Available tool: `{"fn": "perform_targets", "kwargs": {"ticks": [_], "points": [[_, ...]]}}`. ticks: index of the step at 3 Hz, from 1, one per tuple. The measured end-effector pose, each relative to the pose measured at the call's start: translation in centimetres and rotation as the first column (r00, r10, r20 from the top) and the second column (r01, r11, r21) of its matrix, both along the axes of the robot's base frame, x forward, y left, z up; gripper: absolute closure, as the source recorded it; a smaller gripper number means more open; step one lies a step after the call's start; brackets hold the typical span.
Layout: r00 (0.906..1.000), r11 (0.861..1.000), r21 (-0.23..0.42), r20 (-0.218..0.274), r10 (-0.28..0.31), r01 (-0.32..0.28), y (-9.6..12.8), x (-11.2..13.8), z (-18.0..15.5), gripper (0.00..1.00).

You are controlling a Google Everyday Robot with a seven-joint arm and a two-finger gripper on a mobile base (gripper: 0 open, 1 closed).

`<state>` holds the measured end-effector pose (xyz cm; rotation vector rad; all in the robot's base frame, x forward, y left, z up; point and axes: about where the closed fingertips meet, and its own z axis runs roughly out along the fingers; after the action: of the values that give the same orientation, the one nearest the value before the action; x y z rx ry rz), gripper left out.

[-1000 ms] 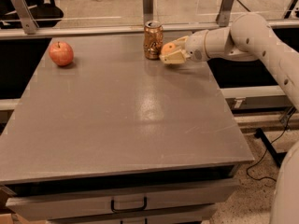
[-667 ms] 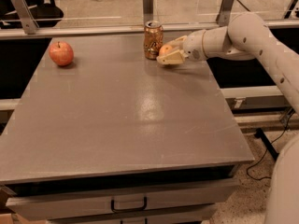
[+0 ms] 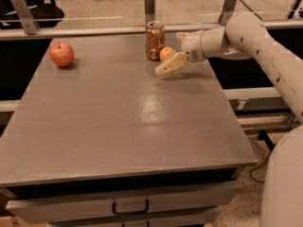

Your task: Move orange near orange can

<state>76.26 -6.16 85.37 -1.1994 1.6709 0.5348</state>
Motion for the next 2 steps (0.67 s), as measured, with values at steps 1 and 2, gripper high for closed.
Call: {"fn": "perform_targets", "kwargs": {"ticks": [1,2], "points": [[1.0000,1.000,0.000,0.000,0.000,0.000,0.0,0.0,0.0,0.00],[0.9989,1.000,-0.002,0.043,-0.017,0.017,-3.1,-2.3,2.7,0.00]]}}
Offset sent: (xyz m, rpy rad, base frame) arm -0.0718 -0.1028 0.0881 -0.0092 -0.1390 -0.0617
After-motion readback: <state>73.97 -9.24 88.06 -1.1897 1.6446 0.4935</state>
